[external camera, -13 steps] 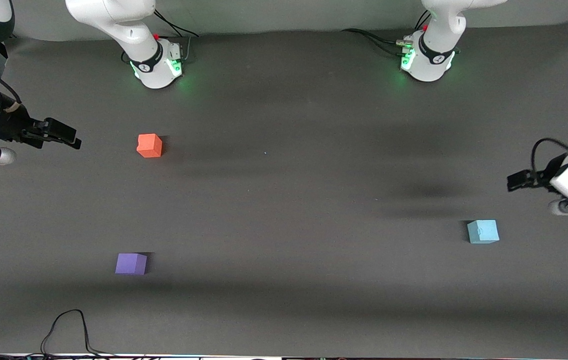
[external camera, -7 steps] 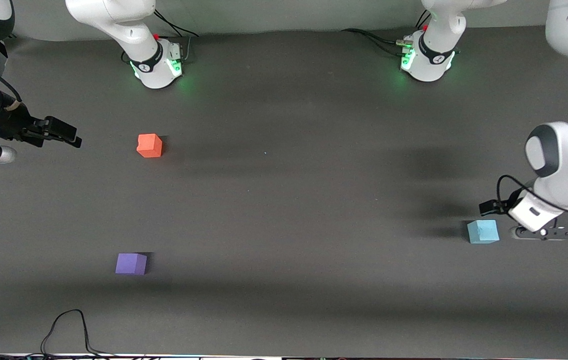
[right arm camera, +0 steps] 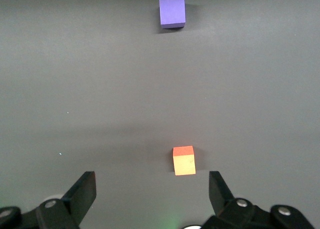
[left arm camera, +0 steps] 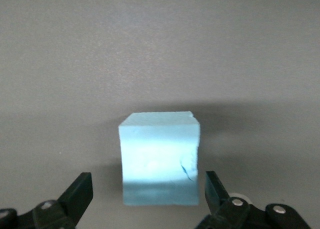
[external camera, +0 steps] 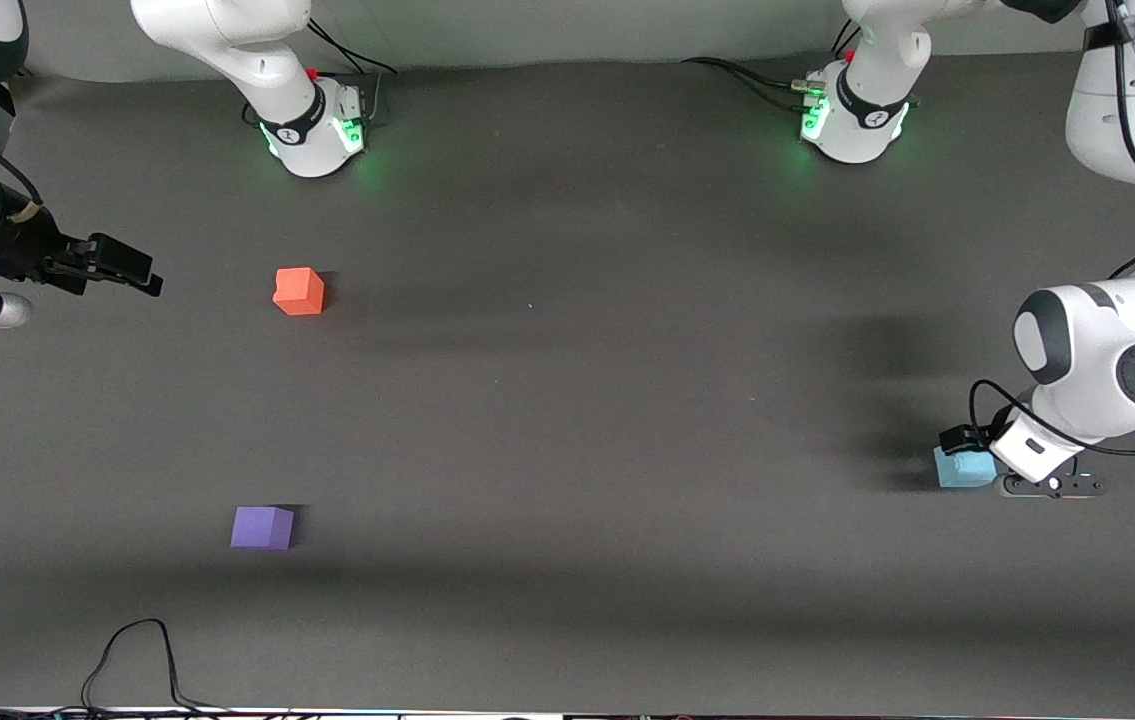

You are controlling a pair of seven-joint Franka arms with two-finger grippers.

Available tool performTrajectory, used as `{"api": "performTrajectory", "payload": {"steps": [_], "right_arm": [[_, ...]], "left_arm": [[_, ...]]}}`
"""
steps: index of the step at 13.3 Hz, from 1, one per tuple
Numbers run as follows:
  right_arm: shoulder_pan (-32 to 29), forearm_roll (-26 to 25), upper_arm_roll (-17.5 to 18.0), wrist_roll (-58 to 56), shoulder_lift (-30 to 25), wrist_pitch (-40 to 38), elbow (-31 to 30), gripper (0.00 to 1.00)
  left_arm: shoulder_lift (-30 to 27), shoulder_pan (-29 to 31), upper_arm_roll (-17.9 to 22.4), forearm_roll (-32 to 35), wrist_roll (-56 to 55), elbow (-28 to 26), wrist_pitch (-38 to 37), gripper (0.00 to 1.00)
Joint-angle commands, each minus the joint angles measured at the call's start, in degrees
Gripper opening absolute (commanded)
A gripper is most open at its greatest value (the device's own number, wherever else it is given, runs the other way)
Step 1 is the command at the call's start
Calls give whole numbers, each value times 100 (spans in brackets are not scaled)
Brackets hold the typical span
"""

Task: Place blue block between orange and purple blocks
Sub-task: 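Lower the left gripper over the light blue block and close on it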

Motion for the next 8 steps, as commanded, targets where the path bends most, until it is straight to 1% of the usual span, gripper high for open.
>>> {"api": "performTrajectory", "payload": {"steps": [1, 8], "right_arm": [[-17, 33, -31, -108, -82, 7, -50, 100], [1, 6, -23, -248, -65, -2, -50, 100]], "left_arm": [[93, 65, -17, 32, 65, 160, 57, 100], [349, -5, -52, -38, -14, 187, 215, 99]]}}
